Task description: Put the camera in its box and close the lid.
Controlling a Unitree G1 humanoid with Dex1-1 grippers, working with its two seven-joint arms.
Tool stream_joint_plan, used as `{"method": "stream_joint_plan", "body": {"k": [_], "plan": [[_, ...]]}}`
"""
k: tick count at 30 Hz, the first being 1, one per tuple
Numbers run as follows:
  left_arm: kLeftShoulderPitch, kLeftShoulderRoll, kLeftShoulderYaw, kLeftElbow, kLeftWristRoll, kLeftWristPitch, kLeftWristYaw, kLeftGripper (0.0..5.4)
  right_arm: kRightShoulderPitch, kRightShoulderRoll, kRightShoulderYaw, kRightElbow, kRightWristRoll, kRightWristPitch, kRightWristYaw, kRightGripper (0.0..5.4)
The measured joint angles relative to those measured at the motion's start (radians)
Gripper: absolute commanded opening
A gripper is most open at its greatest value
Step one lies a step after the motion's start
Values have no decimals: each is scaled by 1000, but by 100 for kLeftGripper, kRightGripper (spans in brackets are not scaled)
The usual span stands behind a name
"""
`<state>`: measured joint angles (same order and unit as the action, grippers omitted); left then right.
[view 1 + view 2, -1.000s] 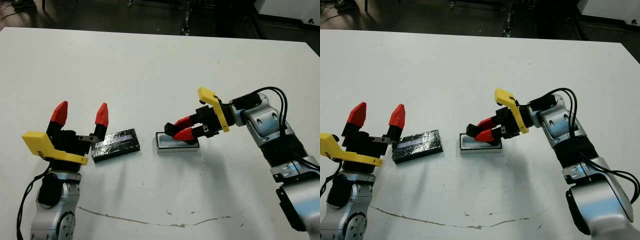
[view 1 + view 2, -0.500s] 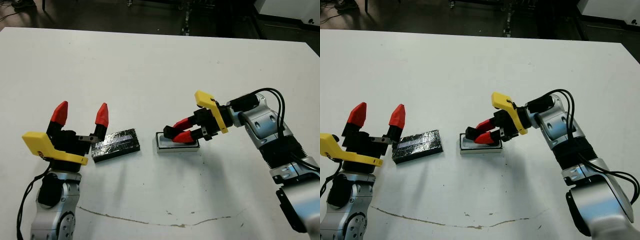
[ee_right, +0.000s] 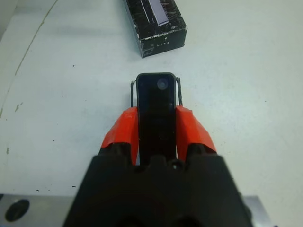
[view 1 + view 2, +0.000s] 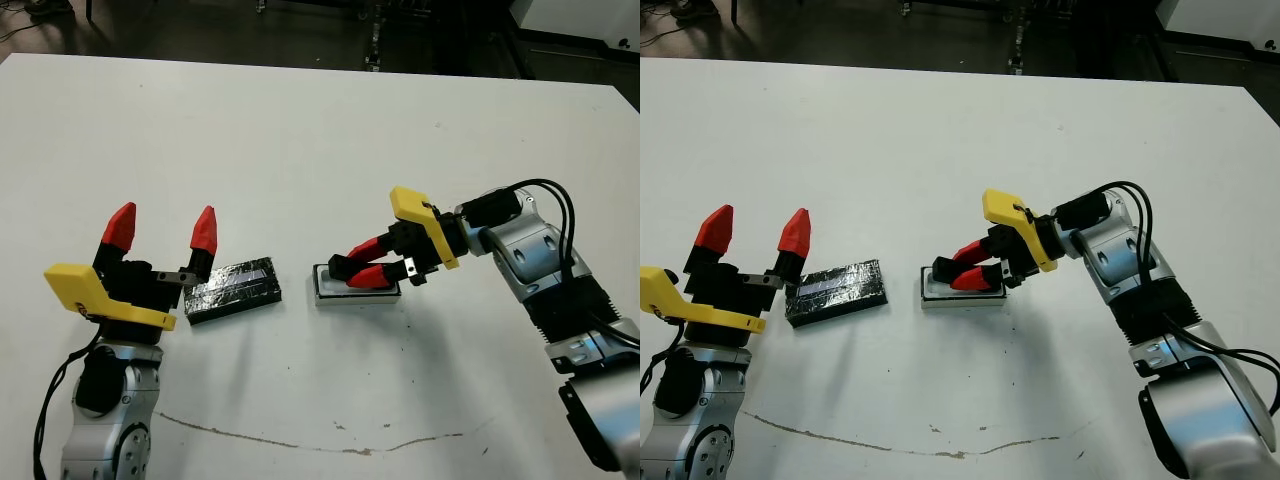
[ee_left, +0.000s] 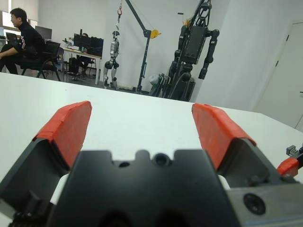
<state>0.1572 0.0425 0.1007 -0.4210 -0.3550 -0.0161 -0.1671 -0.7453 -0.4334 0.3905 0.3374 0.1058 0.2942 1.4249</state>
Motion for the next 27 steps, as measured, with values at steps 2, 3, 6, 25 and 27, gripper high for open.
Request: {"method": "stream_joint_plan", "body": {"k": [2,3,6,25,27], "plan": [[0,0,0,0,0,0,0,540,0,-1,1,0,0,-4,-2,166],[0,0,0,0,1,0,0,540,0,-2,2,0,0,-7,-2,166],[0,0,0,0,5,0,2,540,0,-3,3,1,0,-9,-2,166],[0,-2,-2,0,3,0,3,540,4,-7,20,-33,-19,40,-51,166],[0,-2,-3,0,3,0,2,540,4,-7,19,-36,-18,46,-51,166]]}}
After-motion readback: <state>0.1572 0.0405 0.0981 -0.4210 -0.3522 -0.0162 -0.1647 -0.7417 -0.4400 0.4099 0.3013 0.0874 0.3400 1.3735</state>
